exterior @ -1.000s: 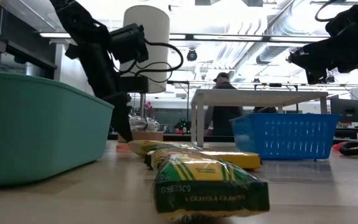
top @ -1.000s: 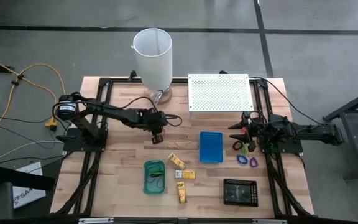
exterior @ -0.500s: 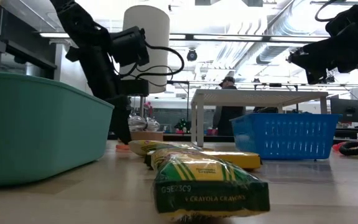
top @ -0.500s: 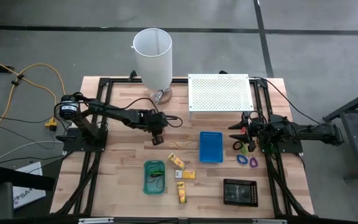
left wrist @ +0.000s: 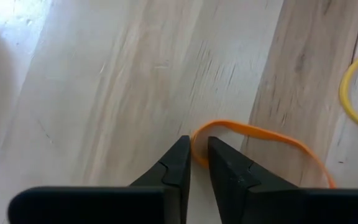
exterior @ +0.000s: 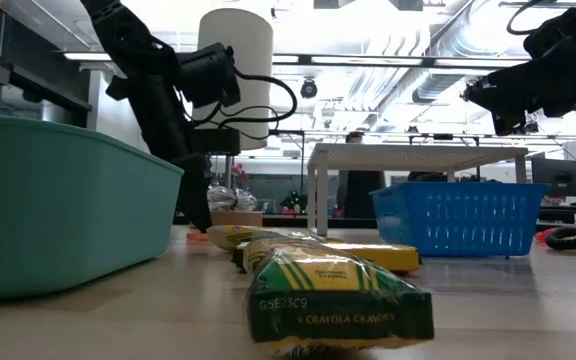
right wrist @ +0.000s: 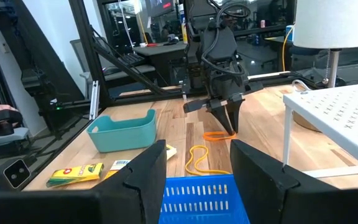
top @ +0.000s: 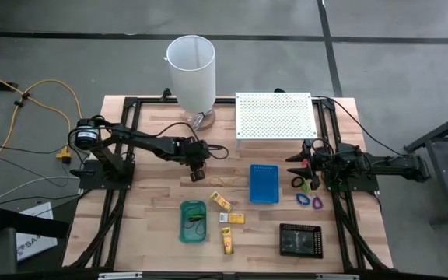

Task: Pick & Place Office Desk Supplies
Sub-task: Put the orange rubber band into the green bin

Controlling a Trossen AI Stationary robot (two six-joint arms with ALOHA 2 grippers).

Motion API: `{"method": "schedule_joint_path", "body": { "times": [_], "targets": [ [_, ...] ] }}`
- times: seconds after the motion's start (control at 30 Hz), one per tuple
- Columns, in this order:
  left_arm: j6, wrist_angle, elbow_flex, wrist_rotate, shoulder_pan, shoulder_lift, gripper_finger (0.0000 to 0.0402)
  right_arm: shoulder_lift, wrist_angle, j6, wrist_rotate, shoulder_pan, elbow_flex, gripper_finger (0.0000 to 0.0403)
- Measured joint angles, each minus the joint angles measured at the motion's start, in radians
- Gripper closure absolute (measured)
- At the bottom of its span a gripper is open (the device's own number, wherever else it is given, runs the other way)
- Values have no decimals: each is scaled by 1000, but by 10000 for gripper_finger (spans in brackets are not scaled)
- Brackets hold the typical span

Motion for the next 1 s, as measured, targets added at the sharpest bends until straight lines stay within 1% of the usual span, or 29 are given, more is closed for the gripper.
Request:
{"method": "schedule_joint_path", "body": {
  "times": [0.2, 0.57, 0.7, 1.0],
  "targets": [
    [0, 0, 0, -2, 0, 0, 397, 0, 0, 0, 0, 0, 0, 237],
    [-4, -2, 0, 4, 0, -8, 401, 0, 0, 0, 0, 0, 0, 237],
    [-5, -1, 0, 33, 6, -63, 401, 0, 0, 0, 0, 0, 0, 237],
    [-27, -41, 2, 31, 1, -230, 401, 0, 0, 0, 0, 0, 0, 237]
  ]
}}
